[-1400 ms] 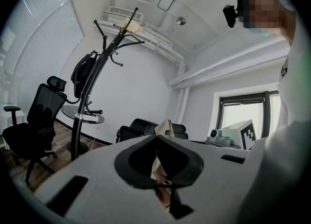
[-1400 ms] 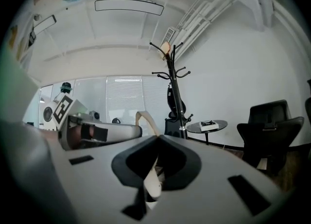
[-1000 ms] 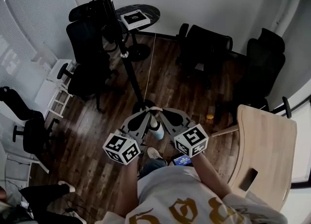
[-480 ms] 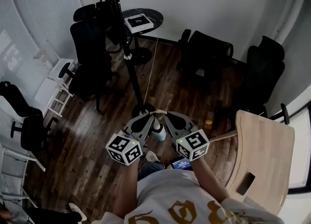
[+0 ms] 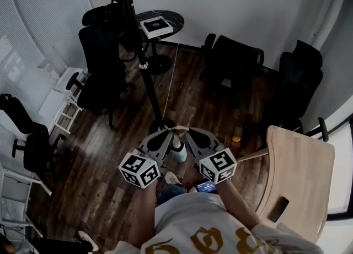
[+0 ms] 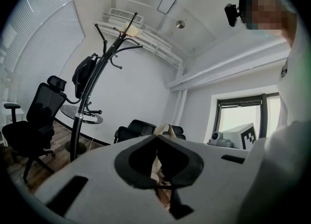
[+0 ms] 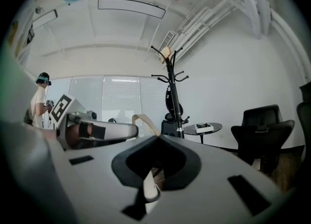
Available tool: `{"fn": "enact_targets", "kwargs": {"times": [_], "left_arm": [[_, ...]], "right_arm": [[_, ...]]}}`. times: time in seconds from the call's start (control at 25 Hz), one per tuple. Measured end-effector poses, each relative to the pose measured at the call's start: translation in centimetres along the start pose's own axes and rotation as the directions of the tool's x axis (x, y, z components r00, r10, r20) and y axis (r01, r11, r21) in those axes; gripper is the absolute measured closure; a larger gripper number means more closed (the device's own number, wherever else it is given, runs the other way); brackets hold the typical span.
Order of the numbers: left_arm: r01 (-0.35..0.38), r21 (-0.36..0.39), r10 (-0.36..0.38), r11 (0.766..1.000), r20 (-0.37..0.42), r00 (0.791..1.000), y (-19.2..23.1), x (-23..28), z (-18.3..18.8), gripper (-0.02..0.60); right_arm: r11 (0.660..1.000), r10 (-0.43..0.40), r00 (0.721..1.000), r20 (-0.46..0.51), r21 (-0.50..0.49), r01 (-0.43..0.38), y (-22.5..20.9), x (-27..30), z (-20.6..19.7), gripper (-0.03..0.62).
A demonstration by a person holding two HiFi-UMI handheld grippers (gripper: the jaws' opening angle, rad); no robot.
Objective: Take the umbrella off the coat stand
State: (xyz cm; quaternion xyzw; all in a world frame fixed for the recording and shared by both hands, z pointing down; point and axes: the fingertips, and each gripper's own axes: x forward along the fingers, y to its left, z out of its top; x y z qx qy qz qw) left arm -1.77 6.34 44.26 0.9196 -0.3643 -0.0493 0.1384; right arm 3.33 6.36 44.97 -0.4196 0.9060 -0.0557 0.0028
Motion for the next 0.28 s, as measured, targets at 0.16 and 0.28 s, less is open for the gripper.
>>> {"fn": "enact_targets", "kwargs": {"times": [0.16, 0.28], "left_arm": [[-0.008, -0.004, 0.008, 1.000, 0.004, 1.000, 0.28, -0.11, 0.28, 0.560], [-0.003, -0.009, 0.003, 1.000, 0.002, 1.000, 0.22, 0.04, 0.43, 0.560]], "right_arm": [[1.000, 0.010, 1.000, 0.002, 0.001, -0.010, 0.13, 0.22, 0.15, 0.579], [1.000, 0.013, 1.000, 0.003, 0.001, -0.013, -0.05, 0.30, 0.32, 0.579]]}}
